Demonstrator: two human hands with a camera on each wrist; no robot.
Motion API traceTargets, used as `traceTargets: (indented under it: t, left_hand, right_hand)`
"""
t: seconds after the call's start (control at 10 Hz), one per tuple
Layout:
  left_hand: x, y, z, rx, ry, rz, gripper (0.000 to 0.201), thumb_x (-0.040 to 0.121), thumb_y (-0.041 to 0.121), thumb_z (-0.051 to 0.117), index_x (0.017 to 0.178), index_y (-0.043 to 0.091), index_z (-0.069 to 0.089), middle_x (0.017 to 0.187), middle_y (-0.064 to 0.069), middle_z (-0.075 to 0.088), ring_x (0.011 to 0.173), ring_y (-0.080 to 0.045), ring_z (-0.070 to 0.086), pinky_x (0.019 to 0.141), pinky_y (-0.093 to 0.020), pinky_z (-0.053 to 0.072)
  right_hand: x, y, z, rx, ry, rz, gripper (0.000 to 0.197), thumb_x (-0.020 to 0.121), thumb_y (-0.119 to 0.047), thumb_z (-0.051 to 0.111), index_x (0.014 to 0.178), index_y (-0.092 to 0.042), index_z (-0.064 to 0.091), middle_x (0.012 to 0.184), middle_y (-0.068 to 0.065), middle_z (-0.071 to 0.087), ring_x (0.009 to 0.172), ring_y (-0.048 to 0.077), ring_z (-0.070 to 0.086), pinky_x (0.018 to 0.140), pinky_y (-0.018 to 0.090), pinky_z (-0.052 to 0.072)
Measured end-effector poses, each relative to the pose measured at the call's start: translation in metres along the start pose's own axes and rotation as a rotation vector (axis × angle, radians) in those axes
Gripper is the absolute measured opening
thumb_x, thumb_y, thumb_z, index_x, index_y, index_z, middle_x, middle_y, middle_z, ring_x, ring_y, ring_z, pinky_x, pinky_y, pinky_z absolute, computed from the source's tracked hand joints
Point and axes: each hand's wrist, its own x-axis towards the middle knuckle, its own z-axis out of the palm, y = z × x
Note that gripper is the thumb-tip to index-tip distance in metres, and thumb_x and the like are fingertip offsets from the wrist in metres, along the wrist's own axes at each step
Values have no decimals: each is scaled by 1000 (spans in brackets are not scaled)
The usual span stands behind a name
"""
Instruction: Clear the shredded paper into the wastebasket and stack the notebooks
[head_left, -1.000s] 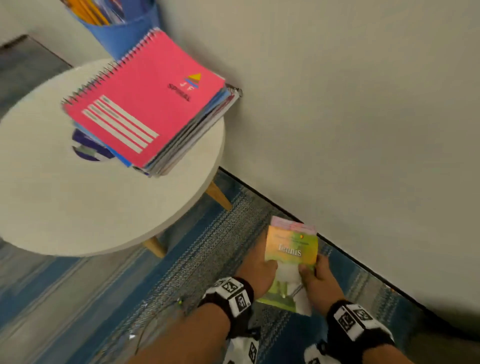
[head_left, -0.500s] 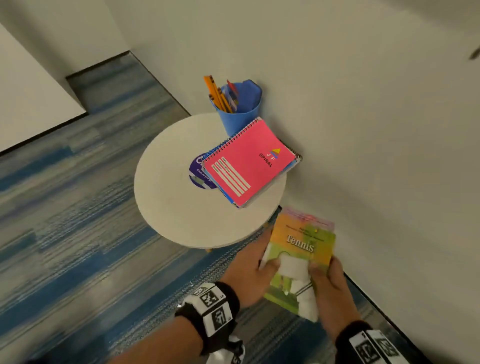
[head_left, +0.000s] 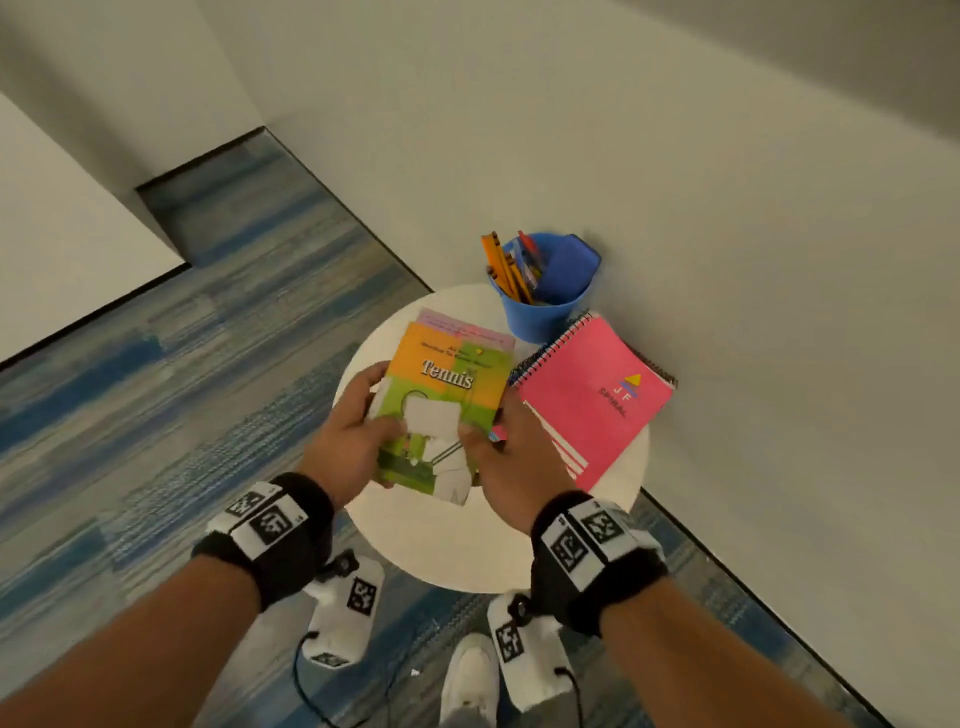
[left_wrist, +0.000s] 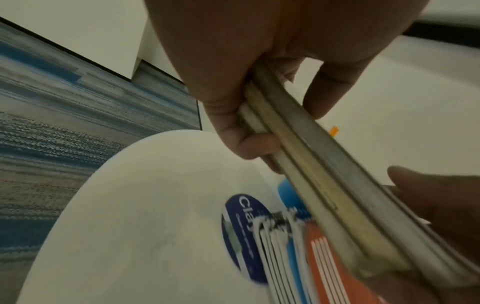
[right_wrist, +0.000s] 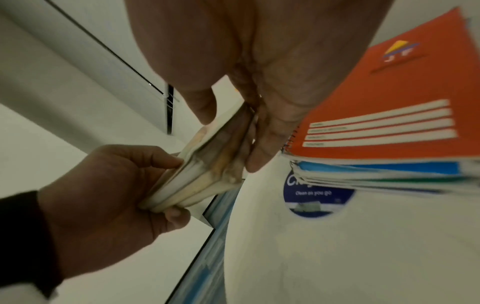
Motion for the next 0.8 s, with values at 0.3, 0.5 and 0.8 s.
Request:
traceTargets:
  t: [0.3,0.5,0.8]
  left_hand:
    - [126,7,-31,285,-116,-56,60,86,0,47,131,40,44,101,-7,68,71,-30,62,44,-28,41]
    - [182,-7,-27,471,-297,-117,65,88,-1,46,128,50,44,112,-8,64,70,-26,56,46,-25,40]
    - [203,-21,-4,1128,-266,122,59,91,29,51,144,35,25,132,-10,49,116,-35,51,91,-46,46]
  right_hand:
    - [76,-18,-1,-471,-8,72,39,92,-22,53,129,-10,54,119,9,65,112,28,58,95,41,48]
    - [99,-21,2,-907,-117,-7,32,92,-34,50,119,-19,56,120,4,58,117,29,49,100,46,39]
    - [106,-17,6,-1074,-128,-12,30,89,-37,49,114,-22,56,123,3,53,119,30,43,109,55,23]
